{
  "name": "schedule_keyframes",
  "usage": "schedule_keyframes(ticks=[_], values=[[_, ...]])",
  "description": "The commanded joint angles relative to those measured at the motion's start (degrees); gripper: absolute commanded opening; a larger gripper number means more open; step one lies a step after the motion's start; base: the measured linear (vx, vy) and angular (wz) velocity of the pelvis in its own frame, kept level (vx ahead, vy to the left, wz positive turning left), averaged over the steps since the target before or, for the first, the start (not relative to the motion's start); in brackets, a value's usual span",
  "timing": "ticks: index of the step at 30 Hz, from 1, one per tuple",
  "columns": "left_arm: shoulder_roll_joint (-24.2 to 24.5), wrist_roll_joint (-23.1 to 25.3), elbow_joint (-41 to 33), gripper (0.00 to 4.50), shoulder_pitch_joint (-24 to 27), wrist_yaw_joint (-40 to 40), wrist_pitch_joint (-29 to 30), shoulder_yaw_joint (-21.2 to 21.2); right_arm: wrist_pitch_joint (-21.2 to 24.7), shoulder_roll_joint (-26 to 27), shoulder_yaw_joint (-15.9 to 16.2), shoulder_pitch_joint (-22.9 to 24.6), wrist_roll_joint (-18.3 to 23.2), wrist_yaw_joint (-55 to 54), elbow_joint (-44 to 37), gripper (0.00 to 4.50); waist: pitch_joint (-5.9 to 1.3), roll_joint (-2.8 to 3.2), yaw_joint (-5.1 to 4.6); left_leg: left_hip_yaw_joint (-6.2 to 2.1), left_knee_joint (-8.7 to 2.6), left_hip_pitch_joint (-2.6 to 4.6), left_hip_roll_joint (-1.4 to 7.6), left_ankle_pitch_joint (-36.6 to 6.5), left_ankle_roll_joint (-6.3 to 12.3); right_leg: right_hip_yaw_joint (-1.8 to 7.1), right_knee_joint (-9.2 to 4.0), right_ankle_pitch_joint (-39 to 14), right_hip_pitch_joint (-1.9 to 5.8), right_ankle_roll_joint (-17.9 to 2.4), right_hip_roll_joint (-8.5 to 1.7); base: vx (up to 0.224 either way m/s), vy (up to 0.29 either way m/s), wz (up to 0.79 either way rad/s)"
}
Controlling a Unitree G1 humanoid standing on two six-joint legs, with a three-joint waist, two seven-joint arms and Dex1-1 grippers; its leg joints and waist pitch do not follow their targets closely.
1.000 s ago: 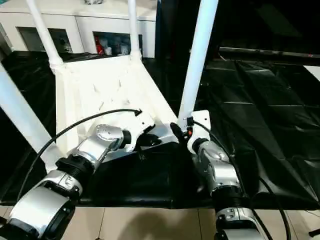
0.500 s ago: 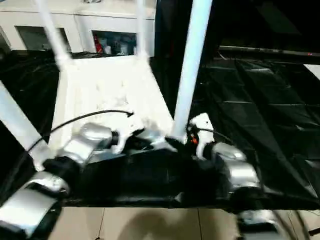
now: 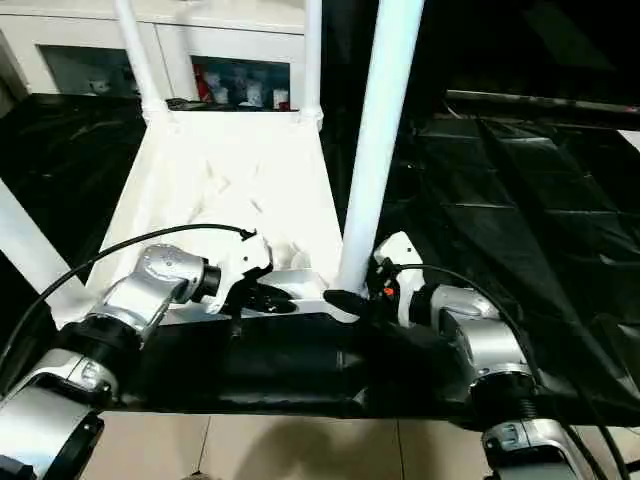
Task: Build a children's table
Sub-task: Rotate leg to tighten
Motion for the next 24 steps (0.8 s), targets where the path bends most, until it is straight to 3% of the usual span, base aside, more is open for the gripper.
schedule_keyframes(ticks=[1, 5, 6, 9, 12, 16, 20, 22, 24], values=[[-1.10, -1.29, 0.45, 0.00, 1.97, -1.48, 0.84, -0.99, -0.41, 0.57, 0.87, 0.03, -0.53, -0.13, 0.80, 2.86, -2.71, -0.98, 0.02, -0.19, -3.09, 0.53, 1.36, -8.98, 4.43, 1.48, -3.19, -3.84, 2.66, -14.44, -2.40, 0.000, 0.000, 0.00], [-1.82, -0.62, 1.58, 0.00, 1.54, 1.66, 1.10, -0.56, -1.39, 1.85, 0.40, 0.04, -1.92, -4.81, 2.20, 2.77, -2.53, -0.90, -0.21, -0.26, -3.24, 0.59, 1.30, -9.76, 3.86, 1.55, -3.41, -5.48, 2.50, -14.07, -2.47, 0.000, 0.000, 0.00], [-2.99, 0.17, 3.49, 0.00, 0.62, 6.24, 2.08, 0.20, -1.92, 3.85, -1.03, -0.41, -3.19, -12.13, 4.44, 2.76, -2.45, -0.91, -0.47, -0.29, -3.36, 0.57, 1.26, -10.47, 3.22, 1.62, -3.56, -7.39, 2.36, -13.51, -2.49, 0.000, 0.000, 0.00], [-4.54, 1.21, 6.10, 0.00, -0.71, 12.47, 3.48, 1.10, -1.46, 6.57, -2.96, -0.44, -3.56, -19.69, 6.24, 2.75, -2.19, -0.91, -0.86, -0.54, -3.85, 0.92, 1.26, -14.64, 0.61, 1.65, -4.54, -15.71, 2.10, -11.30, -2.62, 0.000, 0.000, 0.00], [-7.63, 1.58, 9.22, 0.00, -2.41, 20.82, 4.94, 2.66, -0.47, 11.20, -5.69, 0.29, -3.38, -30.10, 7.46, 2.74, -2.02, -0.84, -1.09, -0.75, -4.09, 1.06, 1.14, -17.13, -0.38, 1.74, -5.09, -20.40, 1.85, -9.34, -2.64, 0.000, 0.000, 0.00], [-11.46, 1.73, 10.80, 0.00, -3.56, 26.92, 5.48, 3.22, 0.07, 16.30, -6.90, 0.41, -3.48, -38.83, 8.12, 2.74, -2.05, -0.72, -1.38, -0.80, -4.27, 1.18, 1.10, -17.93, -0.61, 1.77, -5.33, -20.16, 1.70, -8.80, -2.49, 0.000, 0.000, 0.00], [-13.47, 1.92, 11.80, 0.00, -4.26, 28.05, 4.68, 3.00, -1.80, 18.37, -4.72, 0.27, -4.69, -38.79, 7.92, 2.74, -2.01, -0.38, -1.53, -0.88, -4.37, 1.29, 1.05, -18.98, -0.50, 1.75, -5.46, -19.75, 1.74, -8.80, -2.45, 0.000, 0.000, 0.00], [-13.59, 1.91, 11.96, 0.00, -4.38, 27.55, 3.94, 2.71, -2.61, 18.33, -4.22, 0.31, -4.83, -37.72, 7.32, 2.74, -2.08, -0.55, -1.54, -0.87, -4.35, 1.18, 1.03, -18.87, -0.10, 1.76, -5.46, -18.97, 1.90, -8.73, -2.43, 0.000, 0.000, 0.00], [-12.75, 1.90, 11.33, 0.00, -3.86, 25.17, 2.70, 2.17, -3.39, 16.91, -4.56, 0.24, -3.50, -34.15, 6.10, 3.30, -2.11, -0.59, -1.41, -0.75, -4.27, 1.18, 1.04, -18.15, 0.73, 1.80, -5.42, -17.86, 1.93, -8.99, -2.48, 0.000, 0.000, 0.00]])
